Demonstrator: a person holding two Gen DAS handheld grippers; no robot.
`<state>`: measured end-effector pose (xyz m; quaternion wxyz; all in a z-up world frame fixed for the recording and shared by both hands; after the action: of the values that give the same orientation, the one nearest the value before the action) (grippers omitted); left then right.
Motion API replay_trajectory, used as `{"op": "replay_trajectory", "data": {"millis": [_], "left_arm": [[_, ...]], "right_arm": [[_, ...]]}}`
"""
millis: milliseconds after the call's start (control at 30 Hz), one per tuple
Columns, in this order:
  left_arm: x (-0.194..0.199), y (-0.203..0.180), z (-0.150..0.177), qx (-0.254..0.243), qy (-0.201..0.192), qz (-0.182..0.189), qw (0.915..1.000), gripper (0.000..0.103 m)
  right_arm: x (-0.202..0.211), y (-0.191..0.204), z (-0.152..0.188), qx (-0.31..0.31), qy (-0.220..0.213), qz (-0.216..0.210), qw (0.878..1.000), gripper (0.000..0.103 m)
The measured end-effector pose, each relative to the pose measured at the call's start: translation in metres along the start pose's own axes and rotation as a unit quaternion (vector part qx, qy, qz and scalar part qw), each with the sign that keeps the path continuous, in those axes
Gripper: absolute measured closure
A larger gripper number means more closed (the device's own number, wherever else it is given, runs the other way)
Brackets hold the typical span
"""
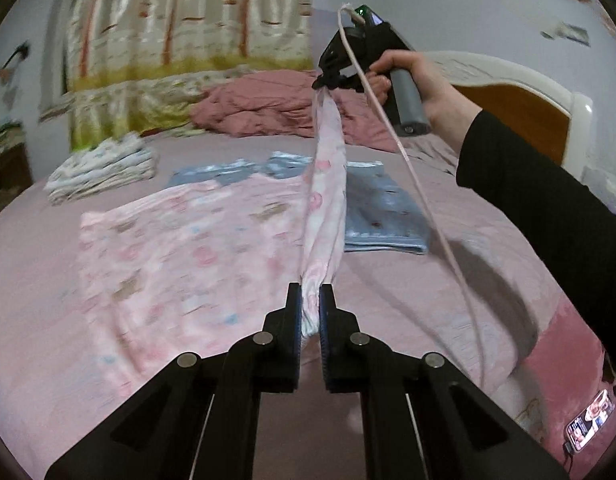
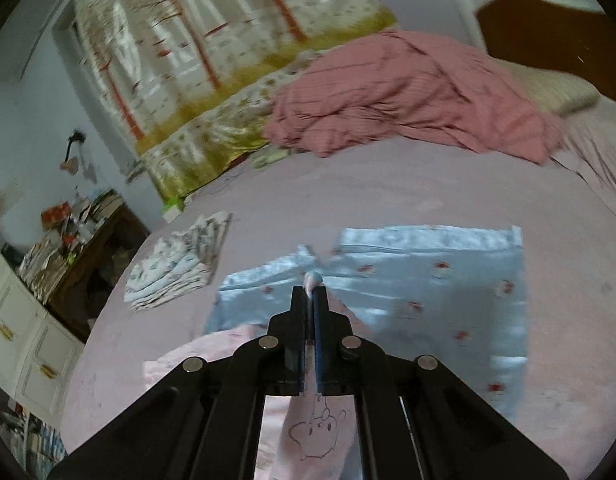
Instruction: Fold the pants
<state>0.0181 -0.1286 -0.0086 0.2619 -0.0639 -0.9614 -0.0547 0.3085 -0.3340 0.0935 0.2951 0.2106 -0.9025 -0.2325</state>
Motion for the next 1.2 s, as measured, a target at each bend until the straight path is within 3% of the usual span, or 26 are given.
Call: {"op": "replay_trajectory", "data": {"millis": [267, 467, 800, 1200], "left_arm": [[-0.003, 0.070, 0.029, 0.038, 0.021, -0.050, 0.9978, 0.096], [-0.013, 0.103, 0.046, 0.065, 0.039, -0.050, 0.9959, 0.096], [-0.017, 0.114, 0.067, 0.087, 0.050, -0.039, 0.9942, 0.096], [-0.018, 0.119, 0.077, 0.109, 0.056, -0.037, 0.9918, 0.096]], "right_arm": [[-0.081, 0.097, 0.018, 0.020, 0.036, -0.034, 0.999, 0.100], [-0.141, 0.139, 0.047, 0.036, 0.077, -0.039, 0.996, 0.100], [-0.220, 0.214, 0.085, 0.096, 0.139, -0.038, 0.985, 0.100], [-0.310, 0.266, 0.156, 0.122, 0.226, -0.068, 0.964, 0.100]]}}
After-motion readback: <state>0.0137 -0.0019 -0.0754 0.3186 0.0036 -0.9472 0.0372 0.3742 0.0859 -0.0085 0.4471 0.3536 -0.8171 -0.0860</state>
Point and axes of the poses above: each gripper's, at about its wrist camera, not at the fingertips, and x roughly against the way its jaws point, y to its left, z to its underside, the point moved 7 cm from there along -x, roughly the way its jaws point, and after that the axes turned 15 degrees about -z, right-handed, at the moved point
